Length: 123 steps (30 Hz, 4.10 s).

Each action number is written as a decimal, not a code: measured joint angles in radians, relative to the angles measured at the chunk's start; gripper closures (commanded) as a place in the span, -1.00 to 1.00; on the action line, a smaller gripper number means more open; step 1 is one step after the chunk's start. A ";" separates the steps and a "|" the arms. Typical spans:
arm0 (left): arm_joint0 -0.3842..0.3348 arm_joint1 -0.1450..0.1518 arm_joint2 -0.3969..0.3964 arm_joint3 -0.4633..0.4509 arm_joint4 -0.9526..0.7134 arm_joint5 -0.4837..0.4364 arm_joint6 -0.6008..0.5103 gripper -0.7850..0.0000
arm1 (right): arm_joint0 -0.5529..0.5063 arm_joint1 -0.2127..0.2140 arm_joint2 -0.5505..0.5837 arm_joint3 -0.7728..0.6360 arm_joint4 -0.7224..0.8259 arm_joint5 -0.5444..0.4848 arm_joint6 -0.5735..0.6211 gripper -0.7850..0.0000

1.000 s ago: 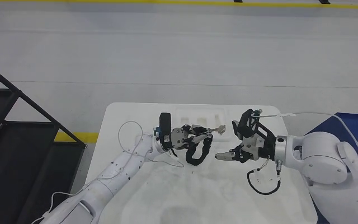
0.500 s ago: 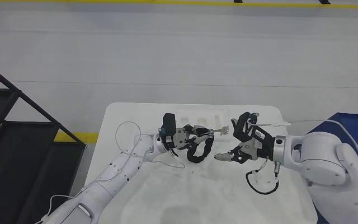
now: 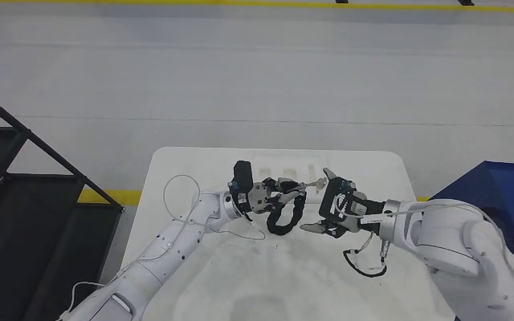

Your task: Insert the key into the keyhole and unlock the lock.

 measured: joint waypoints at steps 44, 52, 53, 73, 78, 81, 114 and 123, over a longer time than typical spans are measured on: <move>-0.132 0.086 0.133 -0.051 0.014 -0.161 -0.066 1.00 | 0.069 0.041 0.049 0.091 -0.210 -0.412 -0.212 -1.00; -0.225 0.146 0.255 -0.057 -0.079 -0.161 -0.083 1.00 | 0.074 0.066 0.012 0.079 -0.341 -0.412 -0.305 0.01; -0.232 0.151 0.267 -0.056 -0.087 -0.161 -0.083 1.00 | 0.073 0.068 0.010 0.077 -0.356 -0.412 -0.314 0.04; -0.311 0.200 0.409 -0.062 -0.166 -0.161 -0.045 1.00 | 0.024 0.082 0.021 0.025 -0.478 -0.384 -0.433 0.42; -0.316 0.200 0.422 -0.062 -0.164 -0.161 -0.034 1.00 | 0.020 0.082 0.022 0.036 -0.455 -0.374 -0.456 0.76; -0.320 0.198 0.429 -0.066 -0.163 -0.161 -0.030 1.00 | 0.018 0.082 0.024 0.044 -0.429 -0.368 -0.461 1.00; -0.257 0.187 0.323 -0.147 0.047 -0.088 -0.064 1.00 | 0.016 0.107 0.004 0.171 0.357 -0.049 -0.072 1.00; -0.228 0.187 0.287 -0.172 0.072 -0.076 -0.107 1.00 | 0.022 0.109 -0.015 0.194 0.500 0.085 0.055 1.00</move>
